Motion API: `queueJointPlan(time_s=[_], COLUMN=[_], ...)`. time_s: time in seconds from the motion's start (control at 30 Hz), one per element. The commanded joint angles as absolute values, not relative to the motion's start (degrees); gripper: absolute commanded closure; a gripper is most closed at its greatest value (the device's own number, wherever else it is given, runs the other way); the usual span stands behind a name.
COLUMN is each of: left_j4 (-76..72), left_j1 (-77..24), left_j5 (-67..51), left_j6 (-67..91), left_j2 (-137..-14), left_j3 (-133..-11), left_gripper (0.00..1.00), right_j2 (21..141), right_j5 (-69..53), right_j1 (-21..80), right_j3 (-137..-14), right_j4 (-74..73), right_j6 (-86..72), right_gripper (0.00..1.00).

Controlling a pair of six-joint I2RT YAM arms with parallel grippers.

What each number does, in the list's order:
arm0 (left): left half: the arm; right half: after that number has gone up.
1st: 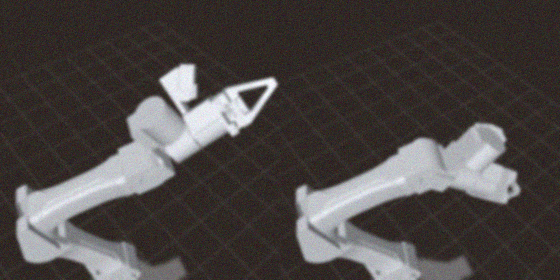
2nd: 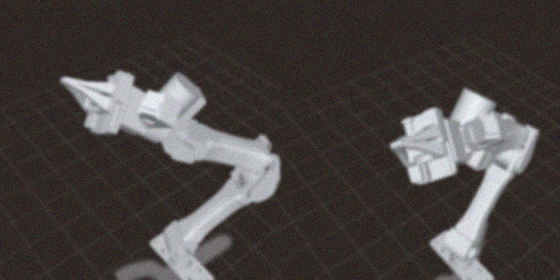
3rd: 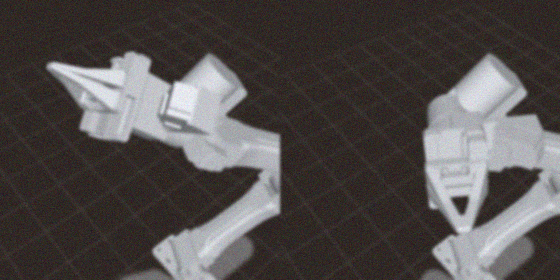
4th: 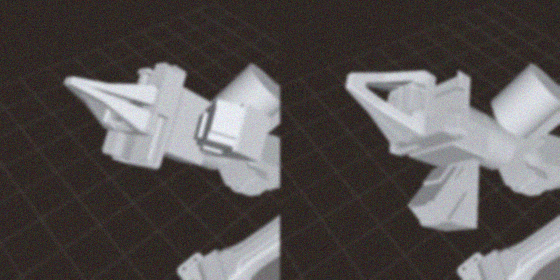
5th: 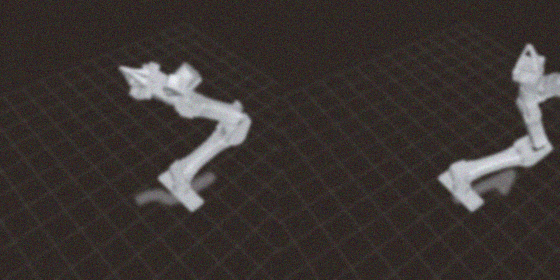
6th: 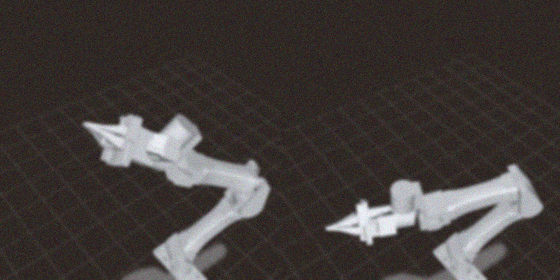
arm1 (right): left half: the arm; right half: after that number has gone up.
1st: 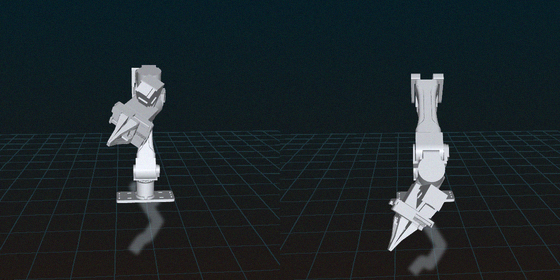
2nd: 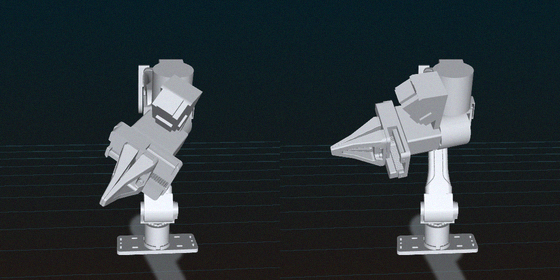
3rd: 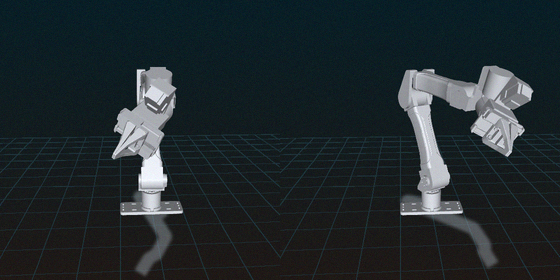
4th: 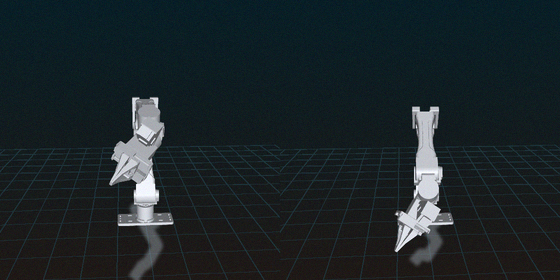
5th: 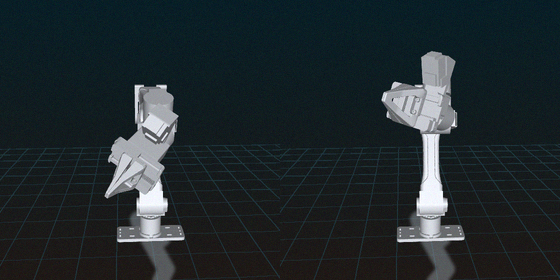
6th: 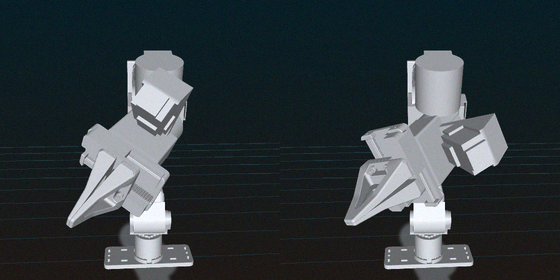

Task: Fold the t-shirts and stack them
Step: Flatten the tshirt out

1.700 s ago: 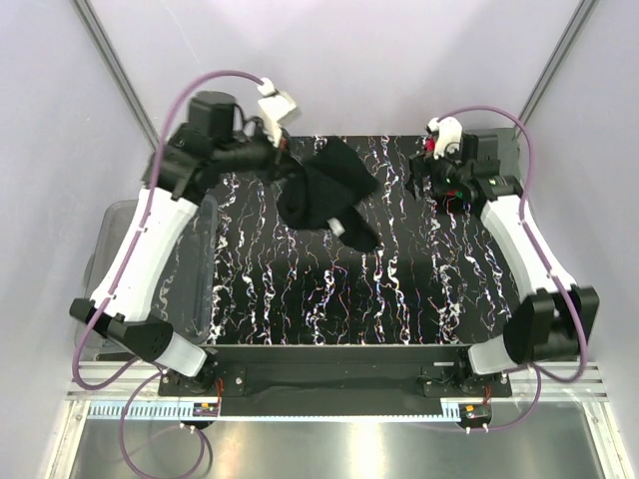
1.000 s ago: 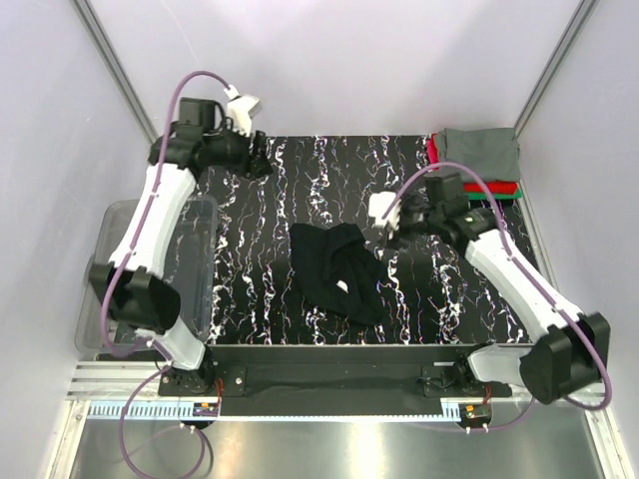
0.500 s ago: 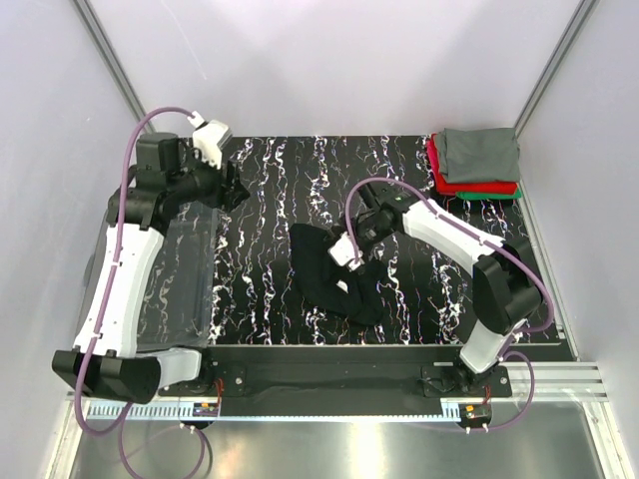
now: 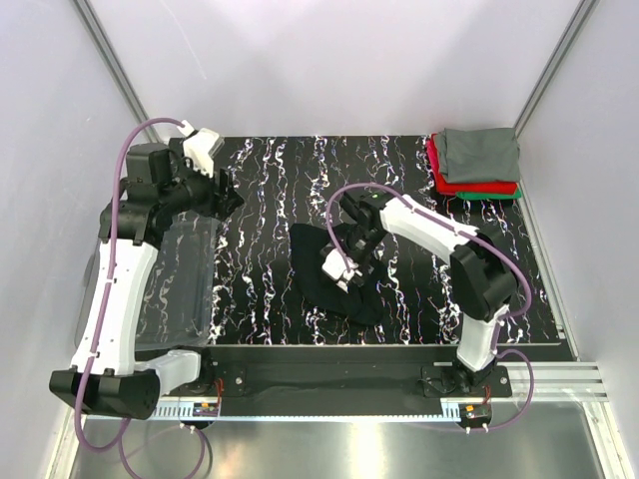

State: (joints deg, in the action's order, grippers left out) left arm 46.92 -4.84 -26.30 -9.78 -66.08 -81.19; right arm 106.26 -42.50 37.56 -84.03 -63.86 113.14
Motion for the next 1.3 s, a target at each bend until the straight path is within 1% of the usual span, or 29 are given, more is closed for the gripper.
queueJointPlan(time_s=[0.0, 0.13, 0.43, 0.5, 0.6, 0.63, 0.73, 0.77, 0.87, 1.0, 1.1, 1.17, 1.27], left_j4=[44.9, 44.8, 44.1, 43.9, 43.7, 43.7, 43.7, 43.7, 43.7, 43.6, 43.6, 43.4, 42.9], left_j1=[-4.0, -3.3, -2.3, -2.1, -1.6, -1.5, -1.4, -1.4, -1.4, -1.4, -1.4, -1.4, -1.5], left_j5=[-27.2, -27.9, -29.7, -30.1, -30.8, -30.7, -30.5, -30.5, -30.8, -31.1, -30.3, -29.9, -28.0], left_j6=[-8.7, -8.0, -6.7, -6.3, -6.0, -5.9, -6.2, -6.2, -6.3, -7.9, -10.1, -11.4, -14.1], left_j2=[-64.4, -63.5, -63.0, -62.9, -62.8, -62.6, -62.5, -62.6, -63.1, -64.6, -66.0, -67.3, -68.8], left_j3=[-81.6, -80.6, -79.3, -78.9, -78.8, -78.8, -78.6, -78.7, -79.3, -81.4, -82.3, -83.0, -84.4], left_gripper=[0.34, 0.34, 0.33, 0.33, 0.33, 0.33, 0.33, 0.33, 0.33, 0.33, 0.33, 0.33, 0.33], right_j2=[108.2, 109.2, 109.7, 110.5, 111.6, 112.0, 112.5, 112.4, 111.3, 107.2, 103.6, 101.0, 98.7], right_j5=[-40.1, -39.5, -42.2, -40.9, -38.7, -37.4, -35.8, -35.3, -34.2, -33.5, -32.8, -30.4, -24.8], right_j1=[38.8, 39.5, 40.8, 41.3, 41.9, 42.1, 42.8, 43.0, 43.0, 43.0, 43.0, 43.0, 42.9], right_j3=[-85.0, -84.6, -87.3, -87.6, -87.3, -87.5, -88.7, -89.0, -90.8, -95.8, -103.3, -108.3, -113.5], right_j4=[-64.2, -60.7, -54.9, -53.3, -50.5, -50.4, -49.7, -49.6, -49.7, -48.3, -45.7, -41.7, -38.2], right_j6=[127.0, 124.4, 117.6, 116.1, 114.3, 114.0, 110.9, 109.6, 106.5, 99.2, 91.0, 85.6, 83.1], right_gripper=[0.26, 0.26, 0.27, 0.27, 0.34, 0.47, 0.68, 0.79, 0.99, 1.0, 1.0, 1.0, 1.0])
